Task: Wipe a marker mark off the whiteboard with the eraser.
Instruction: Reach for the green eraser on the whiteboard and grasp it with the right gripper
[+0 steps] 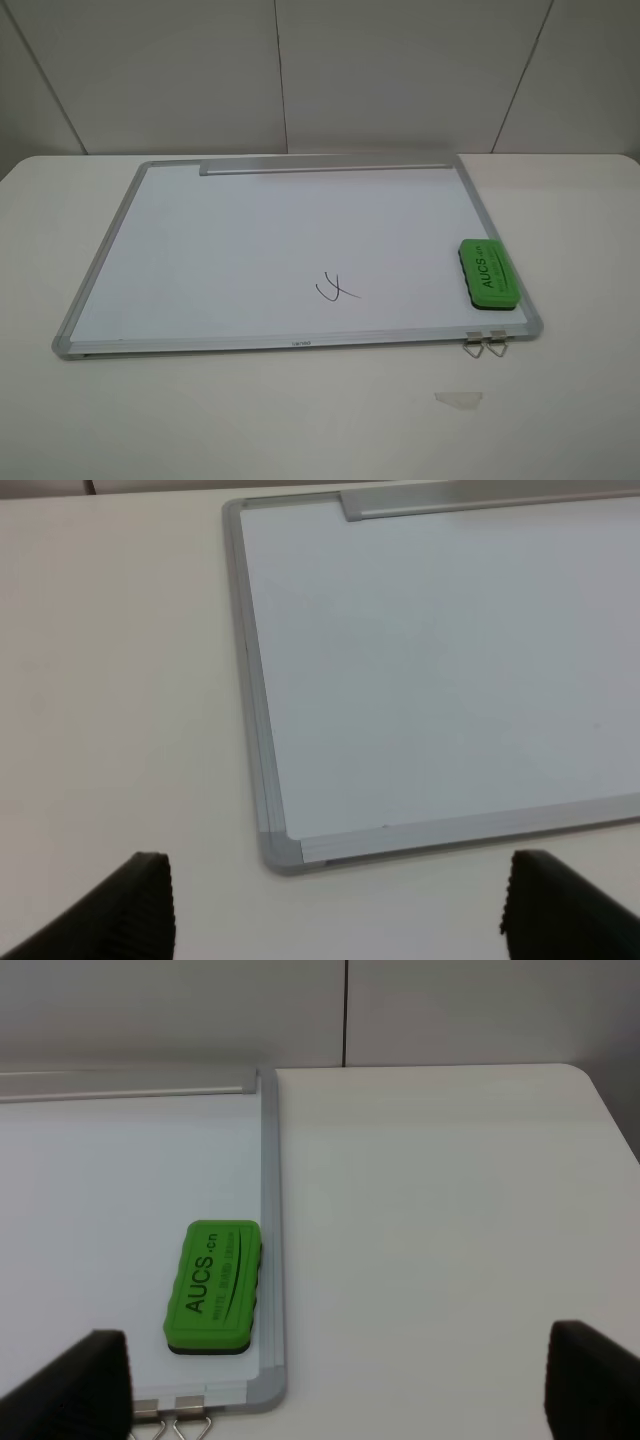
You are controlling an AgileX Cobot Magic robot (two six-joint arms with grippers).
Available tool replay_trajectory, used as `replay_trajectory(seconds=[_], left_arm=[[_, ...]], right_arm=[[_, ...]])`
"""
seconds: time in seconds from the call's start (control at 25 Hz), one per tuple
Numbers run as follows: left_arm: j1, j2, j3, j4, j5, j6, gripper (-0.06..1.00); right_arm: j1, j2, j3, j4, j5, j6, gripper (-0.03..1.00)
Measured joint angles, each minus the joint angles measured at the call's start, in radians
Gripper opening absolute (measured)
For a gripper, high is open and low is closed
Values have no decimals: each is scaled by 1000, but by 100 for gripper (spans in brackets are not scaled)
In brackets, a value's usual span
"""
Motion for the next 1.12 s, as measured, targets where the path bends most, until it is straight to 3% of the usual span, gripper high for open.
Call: replay_trajectory(seconds=[1.12], left_arm=[[0, 0, 0, 0, 0, 0, 69]], right_arm=[[0, 0, 0, 1, 0, 0, 83]])
